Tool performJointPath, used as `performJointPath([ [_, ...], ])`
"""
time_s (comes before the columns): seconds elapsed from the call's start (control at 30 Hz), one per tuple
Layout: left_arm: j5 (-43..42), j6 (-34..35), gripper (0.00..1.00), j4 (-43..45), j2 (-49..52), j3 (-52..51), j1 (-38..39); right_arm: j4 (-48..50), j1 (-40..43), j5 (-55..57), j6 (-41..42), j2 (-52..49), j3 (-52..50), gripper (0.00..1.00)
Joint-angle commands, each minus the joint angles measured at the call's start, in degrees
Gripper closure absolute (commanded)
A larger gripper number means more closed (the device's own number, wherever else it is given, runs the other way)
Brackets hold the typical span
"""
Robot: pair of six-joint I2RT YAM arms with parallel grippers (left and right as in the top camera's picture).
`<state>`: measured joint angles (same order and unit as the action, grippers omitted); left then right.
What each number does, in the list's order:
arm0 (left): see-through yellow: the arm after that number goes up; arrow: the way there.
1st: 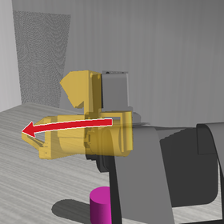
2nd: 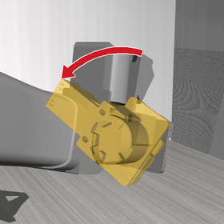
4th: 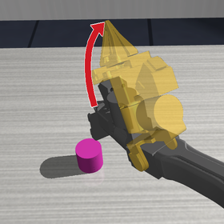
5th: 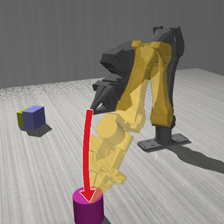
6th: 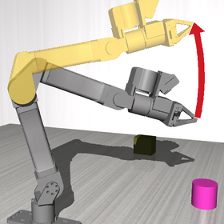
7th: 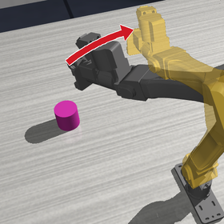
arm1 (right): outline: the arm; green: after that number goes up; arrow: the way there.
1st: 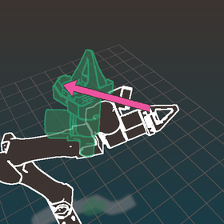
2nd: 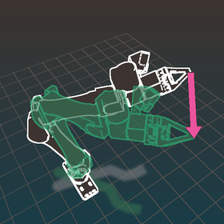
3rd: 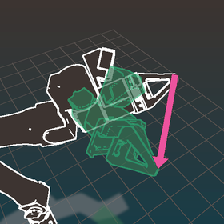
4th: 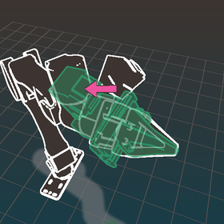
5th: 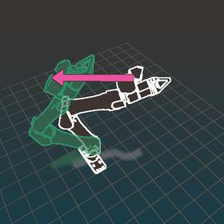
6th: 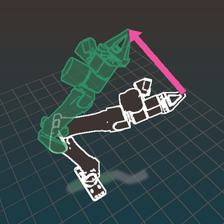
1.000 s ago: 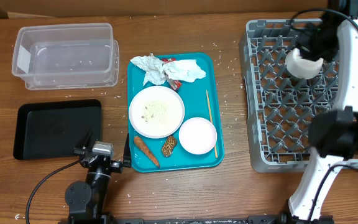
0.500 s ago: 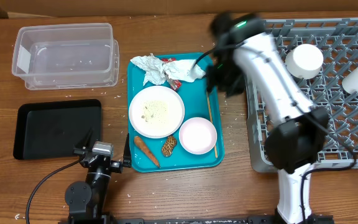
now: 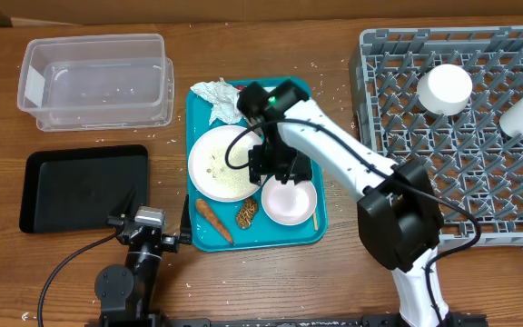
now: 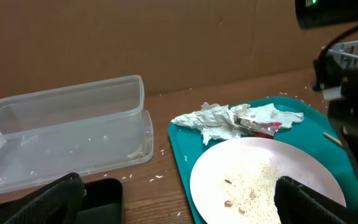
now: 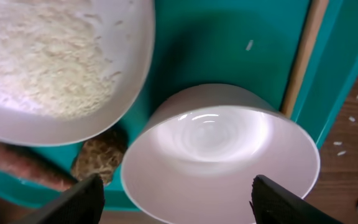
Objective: Sort waste into correct bins and load items into the dishwasher
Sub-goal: 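Move the right gripper back and grasp the pink bowl rim, then carry the pink bowl to the rack and release it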
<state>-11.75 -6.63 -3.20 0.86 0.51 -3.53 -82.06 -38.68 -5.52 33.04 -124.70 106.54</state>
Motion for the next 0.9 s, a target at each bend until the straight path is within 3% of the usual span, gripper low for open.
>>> performJointPath([
  [0.0, 0.33, -0.96, 0.0, -0.02, -0.24, -0.24, -0.52, 2.89, 0.0, 3.08, 8.2, 0.39, -2.56, 0.23],
  [0.23, 0.33, -0.96, 0.0, -0.02, -0.24, -0.24, -0.52, 7.58, 0.0, 2.67, 10.49, 0.39, -5.99, 0.28],
  [0.47, 0.33, -0.96, 0.0, -0.02, -0.24, -0.24, -0.52, 7.89, -0.74, 2.4, 10.49, 0.39, -6.01, 0.48],
  [0.87, 0.33, -0.96, 0.0, -0.02, -0.24, -0.24, -0.52, 9.9, -2.95, 1.42, 12.44, 0.39, -8.98, 0.49],
])
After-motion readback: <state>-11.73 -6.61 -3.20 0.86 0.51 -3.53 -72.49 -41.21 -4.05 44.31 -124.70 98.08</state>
